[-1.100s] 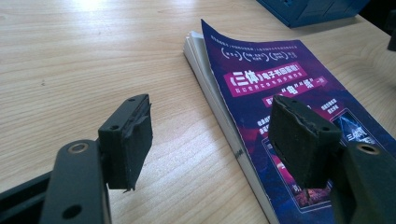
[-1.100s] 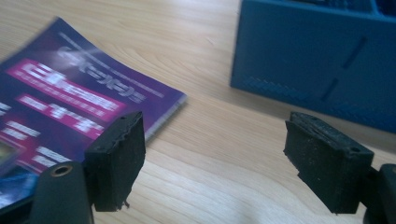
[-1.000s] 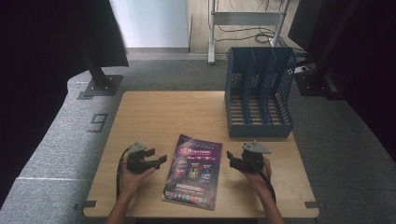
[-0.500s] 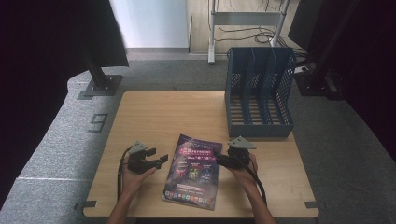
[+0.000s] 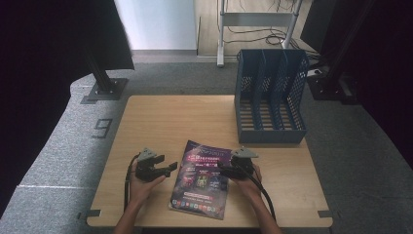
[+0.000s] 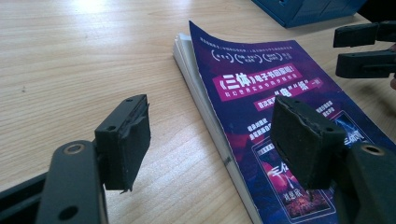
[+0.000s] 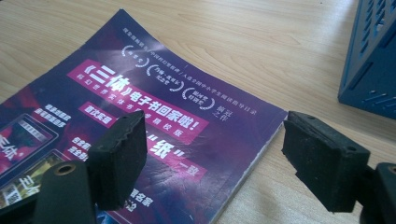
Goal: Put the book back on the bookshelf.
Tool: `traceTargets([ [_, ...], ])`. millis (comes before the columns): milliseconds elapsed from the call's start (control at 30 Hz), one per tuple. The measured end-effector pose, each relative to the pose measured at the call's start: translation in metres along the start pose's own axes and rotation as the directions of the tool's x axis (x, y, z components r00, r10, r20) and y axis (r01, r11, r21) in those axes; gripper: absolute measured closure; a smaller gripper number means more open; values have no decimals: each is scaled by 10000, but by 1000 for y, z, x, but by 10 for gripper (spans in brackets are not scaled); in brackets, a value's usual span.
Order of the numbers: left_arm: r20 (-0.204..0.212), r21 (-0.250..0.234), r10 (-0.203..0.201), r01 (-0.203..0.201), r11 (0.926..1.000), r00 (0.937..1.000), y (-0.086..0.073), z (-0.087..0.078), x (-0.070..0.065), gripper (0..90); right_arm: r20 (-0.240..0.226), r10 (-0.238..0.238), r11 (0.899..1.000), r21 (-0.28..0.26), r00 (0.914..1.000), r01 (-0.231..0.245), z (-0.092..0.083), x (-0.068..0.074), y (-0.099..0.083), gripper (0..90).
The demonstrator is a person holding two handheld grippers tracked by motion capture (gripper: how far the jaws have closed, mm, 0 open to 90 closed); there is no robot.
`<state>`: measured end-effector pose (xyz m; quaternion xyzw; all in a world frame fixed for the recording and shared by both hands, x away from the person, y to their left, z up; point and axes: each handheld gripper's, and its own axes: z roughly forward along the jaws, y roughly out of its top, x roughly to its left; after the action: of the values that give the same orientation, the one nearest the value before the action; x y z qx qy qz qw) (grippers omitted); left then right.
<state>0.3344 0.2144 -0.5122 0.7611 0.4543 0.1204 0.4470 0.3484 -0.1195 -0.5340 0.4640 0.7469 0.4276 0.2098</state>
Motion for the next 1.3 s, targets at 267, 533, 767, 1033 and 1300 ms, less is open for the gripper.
traceTargets([
  [267, 13, 195, 182, -182, 9996, 9998, -1, 9, -5, 294, 75, 44, 9989, 474, 10000, -47, 13, 2, -9, 215],
  [533, 91, 511, 334, -338, 9981, 9994, -3, 23, -13, 292, -3, 118, 9980, 625, 9999, -118, 17, 4, -11, 216],
  [767, 141, 600, 433, -441, 9972, 9990, 0, 30, -17, 291, 79, 140, 9954, 944, 9999, -147, 20, 4, -10, 225],
  [1033, 181, 761, 508, -520, 9957, 9985, 3, 44, -18, 289, 8, 279, 9946, 1001, 9996, -278, 20, 3, -10, 231],
  [1300, 100, 947, 465, -472, 9944, 9989, 5, 55, -16, 281, -30, 337, 9939, 1048, 9994, -332, 20, 2, -10, 228],
])
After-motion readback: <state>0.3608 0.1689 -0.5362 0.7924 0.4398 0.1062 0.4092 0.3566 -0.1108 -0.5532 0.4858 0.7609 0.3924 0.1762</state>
